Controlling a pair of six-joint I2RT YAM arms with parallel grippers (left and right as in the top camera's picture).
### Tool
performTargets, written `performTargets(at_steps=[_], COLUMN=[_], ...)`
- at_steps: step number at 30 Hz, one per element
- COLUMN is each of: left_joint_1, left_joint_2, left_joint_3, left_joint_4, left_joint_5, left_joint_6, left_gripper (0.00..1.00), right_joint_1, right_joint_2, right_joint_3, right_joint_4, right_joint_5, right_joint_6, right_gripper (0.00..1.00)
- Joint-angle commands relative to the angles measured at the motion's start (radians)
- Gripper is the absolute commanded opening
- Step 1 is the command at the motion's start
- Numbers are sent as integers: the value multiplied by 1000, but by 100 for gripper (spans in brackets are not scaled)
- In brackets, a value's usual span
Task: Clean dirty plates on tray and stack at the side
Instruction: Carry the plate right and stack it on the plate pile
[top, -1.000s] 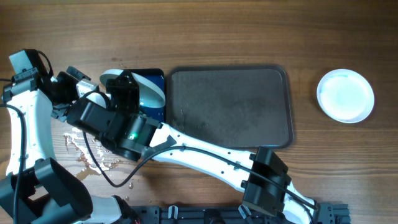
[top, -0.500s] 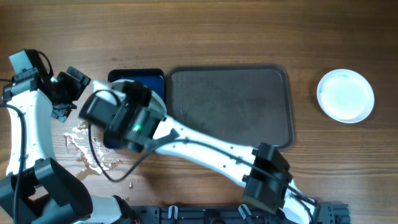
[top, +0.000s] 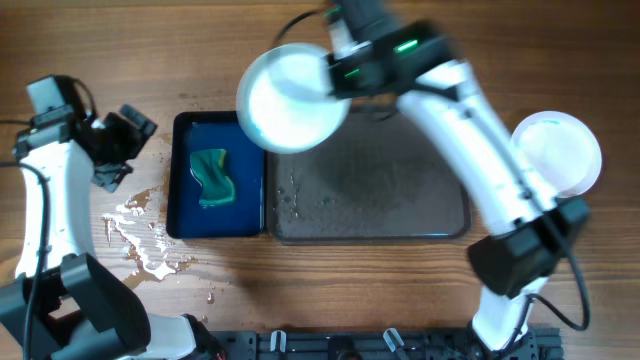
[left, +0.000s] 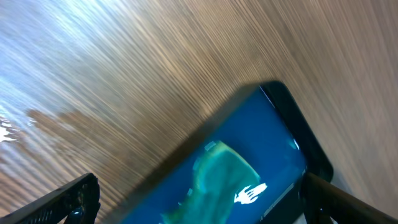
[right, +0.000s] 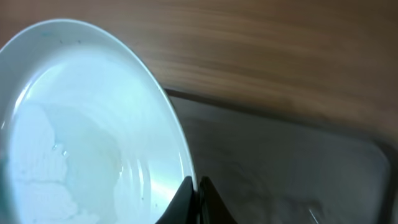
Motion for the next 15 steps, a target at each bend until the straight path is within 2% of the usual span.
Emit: performTargets(at_steps=[1,8,11,15], left_joint_1=[-87,-202,-208,-208], left_joint_2=[9,9,9,9], left_joint_3=[-3,-3,-3,-3], left_joint_4=[1,30,31,30], left_joint_5=[19,19,19,19], left_joint_6=[-10,-10,-10,-10], left_gripper=[100,100,100,100], right_joint_1=[-208,-566,-692,-836], right_joint_2=[-17,-15,-15,-15], right_joint_3=[2,0,-43,-192], right_joint_4=[-94,-262,-284,-237], right_joint_5=[-149,-129,-103,-76], right_joint_6=[69,19,19,18], right_gripper=[4,4,4,4])
